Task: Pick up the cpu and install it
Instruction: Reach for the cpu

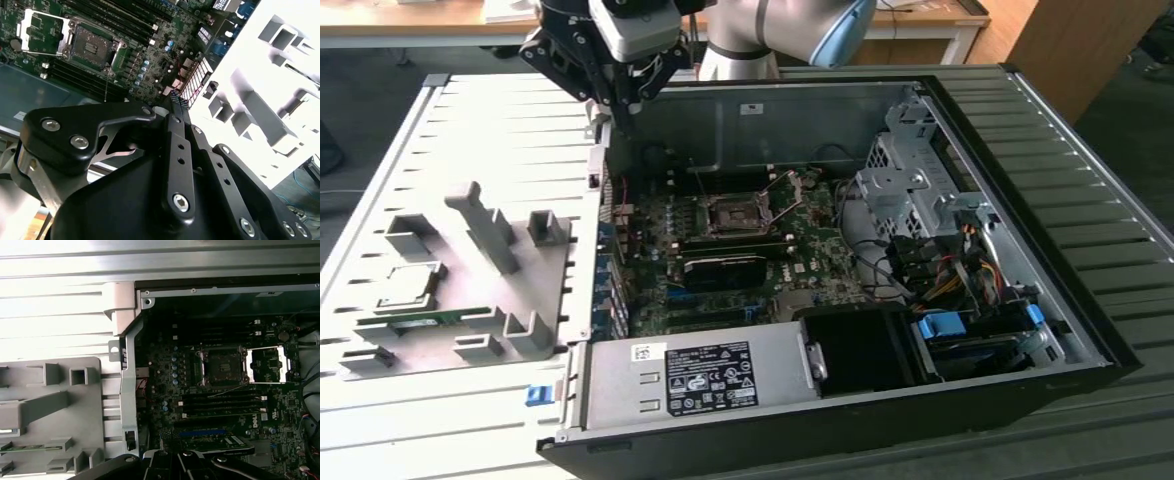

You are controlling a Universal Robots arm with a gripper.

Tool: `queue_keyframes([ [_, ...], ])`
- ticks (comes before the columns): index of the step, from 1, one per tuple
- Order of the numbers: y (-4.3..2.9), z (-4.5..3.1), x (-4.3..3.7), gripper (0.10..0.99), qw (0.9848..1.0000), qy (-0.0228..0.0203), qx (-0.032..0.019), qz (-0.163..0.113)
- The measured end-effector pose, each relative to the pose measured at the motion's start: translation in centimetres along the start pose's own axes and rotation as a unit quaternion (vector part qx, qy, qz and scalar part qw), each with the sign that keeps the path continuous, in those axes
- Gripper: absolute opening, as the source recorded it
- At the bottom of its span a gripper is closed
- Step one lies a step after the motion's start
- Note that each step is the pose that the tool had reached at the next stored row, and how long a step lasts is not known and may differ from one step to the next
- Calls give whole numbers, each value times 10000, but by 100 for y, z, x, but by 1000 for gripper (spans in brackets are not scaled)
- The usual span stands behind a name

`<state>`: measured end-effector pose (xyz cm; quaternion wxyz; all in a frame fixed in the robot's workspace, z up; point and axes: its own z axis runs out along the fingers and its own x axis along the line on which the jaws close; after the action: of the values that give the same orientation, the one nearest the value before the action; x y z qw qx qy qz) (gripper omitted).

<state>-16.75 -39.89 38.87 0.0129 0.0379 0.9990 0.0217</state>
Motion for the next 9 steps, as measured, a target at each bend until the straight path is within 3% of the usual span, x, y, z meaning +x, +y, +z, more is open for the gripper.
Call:
queue_keyframes([
  [9,-3,9,29,122,10000,5,1,0],
])
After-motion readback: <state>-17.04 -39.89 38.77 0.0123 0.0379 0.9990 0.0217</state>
